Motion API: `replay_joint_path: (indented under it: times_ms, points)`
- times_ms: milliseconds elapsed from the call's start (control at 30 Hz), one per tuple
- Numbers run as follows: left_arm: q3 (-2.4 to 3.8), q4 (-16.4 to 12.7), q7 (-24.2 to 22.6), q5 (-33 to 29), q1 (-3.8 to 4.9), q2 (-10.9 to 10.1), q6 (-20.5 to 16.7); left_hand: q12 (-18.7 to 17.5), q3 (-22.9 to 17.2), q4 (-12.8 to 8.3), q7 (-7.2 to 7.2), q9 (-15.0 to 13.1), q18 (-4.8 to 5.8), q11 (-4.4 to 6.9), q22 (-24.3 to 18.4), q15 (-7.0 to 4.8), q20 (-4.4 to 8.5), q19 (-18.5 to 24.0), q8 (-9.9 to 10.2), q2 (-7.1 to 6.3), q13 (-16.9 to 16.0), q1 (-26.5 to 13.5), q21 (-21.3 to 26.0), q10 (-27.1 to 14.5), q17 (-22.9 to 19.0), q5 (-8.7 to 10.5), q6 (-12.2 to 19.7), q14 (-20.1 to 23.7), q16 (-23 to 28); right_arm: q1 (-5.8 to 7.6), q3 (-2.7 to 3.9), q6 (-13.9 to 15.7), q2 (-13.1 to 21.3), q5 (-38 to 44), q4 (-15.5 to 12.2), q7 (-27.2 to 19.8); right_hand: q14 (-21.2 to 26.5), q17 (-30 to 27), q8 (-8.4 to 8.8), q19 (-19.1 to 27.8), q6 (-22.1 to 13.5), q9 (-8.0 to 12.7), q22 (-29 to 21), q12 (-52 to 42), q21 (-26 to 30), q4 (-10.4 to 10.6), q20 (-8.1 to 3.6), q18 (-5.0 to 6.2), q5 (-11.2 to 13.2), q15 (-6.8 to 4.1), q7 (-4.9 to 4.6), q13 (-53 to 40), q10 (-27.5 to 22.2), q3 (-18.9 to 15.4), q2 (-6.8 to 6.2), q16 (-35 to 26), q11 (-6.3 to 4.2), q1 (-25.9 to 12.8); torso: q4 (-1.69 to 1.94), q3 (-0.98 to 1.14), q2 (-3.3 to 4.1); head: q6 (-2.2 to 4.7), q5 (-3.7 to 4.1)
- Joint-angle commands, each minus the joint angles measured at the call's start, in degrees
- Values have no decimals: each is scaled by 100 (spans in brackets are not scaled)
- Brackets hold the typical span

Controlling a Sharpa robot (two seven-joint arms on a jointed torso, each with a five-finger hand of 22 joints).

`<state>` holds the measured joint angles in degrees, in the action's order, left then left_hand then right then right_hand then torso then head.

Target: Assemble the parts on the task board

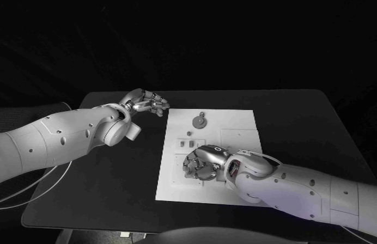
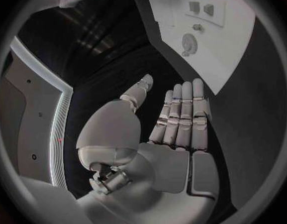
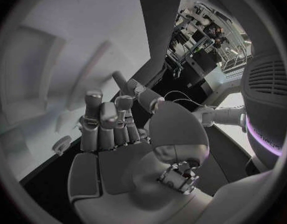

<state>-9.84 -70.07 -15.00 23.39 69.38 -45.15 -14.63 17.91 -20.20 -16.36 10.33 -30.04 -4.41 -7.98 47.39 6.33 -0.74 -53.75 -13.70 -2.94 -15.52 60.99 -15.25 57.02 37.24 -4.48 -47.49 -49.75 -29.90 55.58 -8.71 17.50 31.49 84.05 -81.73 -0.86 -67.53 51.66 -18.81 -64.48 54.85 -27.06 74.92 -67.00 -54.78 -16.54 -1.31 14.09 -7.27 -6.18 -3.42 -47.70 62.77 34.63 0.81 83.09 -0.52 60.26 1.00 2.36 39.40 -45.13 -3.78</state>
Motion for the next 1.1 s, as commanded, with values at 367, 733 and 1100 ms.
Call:
replay_joint_path:
  times_ms: [367,733,1100]
  points:
    - [4,30,-32,9,3,45,101,-30,39,0,12,4,-93,-13,5,45,-31,-1,33,10,7,47,25,-16,13,33,46,-3,27,-10,5,114,-23,32,-20,-33,0,6,-68,-4,278,-79,81,28,-34,-10,-51,91,-33,-32,-226,-8,20,39,56,-8,-19,4,-2,-1,2,10,0]
    - [3,32,-30,9,3,55,102,-35,41,1,12,5,-93,-17,5,46,-32,1,35,13,9,42,27,-24,16,33,51,-1,30,-11,6,31,-83,32,40,-27,-1,6,-69,-5,278,-80,81,29,-35,-9,-52,91,-33,-33,-225,-8,21,40,56,-8,-19,4,1,-4,-1,0,9]
    - [3,28,-29,9,4,49,100,-40,41,-2,12,4,-94,-20,6,46,-32,2,35,15,11,42,28,-33,20,32,53,0,33,-11,6,-10,-120,37,77,-18,-1,6,-68,-5,277,-80,81,30,-35,-8,-52,91,-32,-33,-226,-9,21,41,59,-8,-19,3,2,-5,0,-6,12]
